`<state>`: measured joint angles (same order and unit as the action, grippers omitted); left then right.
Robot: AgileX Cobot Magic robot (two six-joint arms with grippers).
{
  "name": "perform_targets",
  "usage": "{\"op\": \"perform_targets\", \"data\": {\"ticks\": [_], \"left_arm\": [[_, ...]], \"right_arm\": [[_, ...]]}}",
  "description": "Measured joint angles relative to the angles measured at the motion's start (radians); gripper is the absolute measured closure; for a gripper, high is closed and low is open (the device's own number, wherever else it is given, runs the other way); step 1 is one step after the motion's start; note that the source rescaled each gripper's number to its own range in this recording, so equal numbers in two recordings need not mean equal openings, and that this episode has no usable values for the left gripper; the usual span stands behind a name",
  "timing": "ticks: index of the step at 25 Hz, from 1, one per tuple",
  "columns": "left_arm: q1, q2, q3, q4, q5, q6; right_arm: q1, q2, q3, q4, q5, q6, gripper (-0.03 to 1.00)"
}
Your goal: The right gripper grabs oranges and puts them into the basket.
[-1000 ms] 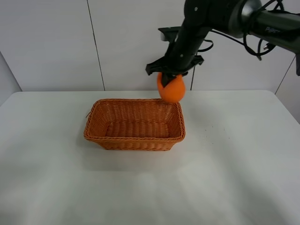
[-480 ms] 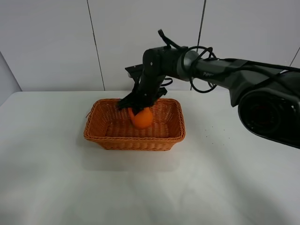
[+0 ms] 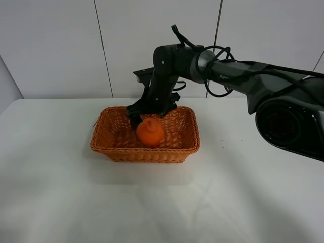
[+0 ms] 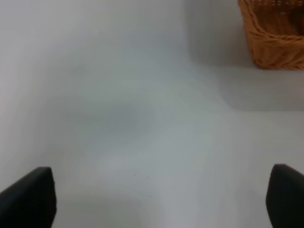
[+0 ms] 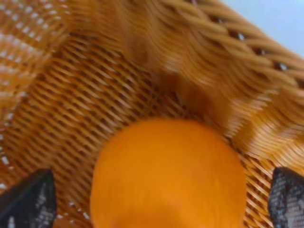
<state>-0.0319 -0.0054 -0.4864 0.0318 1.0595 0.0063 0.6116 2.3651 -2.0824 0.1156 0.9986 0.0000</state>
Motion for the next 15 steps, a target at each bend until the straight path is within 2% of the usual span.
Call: {"op": "perform_targets", "data": {"ticks": [6, 10, 15], "left_arm": [[0.0, 0.0, 0.0, 0.0, 0.0, 0.0], [0.0, 0.0, 0.0, 0.0, 0.0, 0.0], [0.0, 0.0, 0.0, 0.0, 0.0, 0.0]], "right_arm": [[0.0, 0.0, -0.221, -0.007, 0.19, -0.007, -0.03], [-0.003, -0.012, -0.324, -0.026, 0.209, 0.0, -0.03], [-0.05, -0.019, -0.342, -0.034, 0.22, 0.0, -0.03]]}}
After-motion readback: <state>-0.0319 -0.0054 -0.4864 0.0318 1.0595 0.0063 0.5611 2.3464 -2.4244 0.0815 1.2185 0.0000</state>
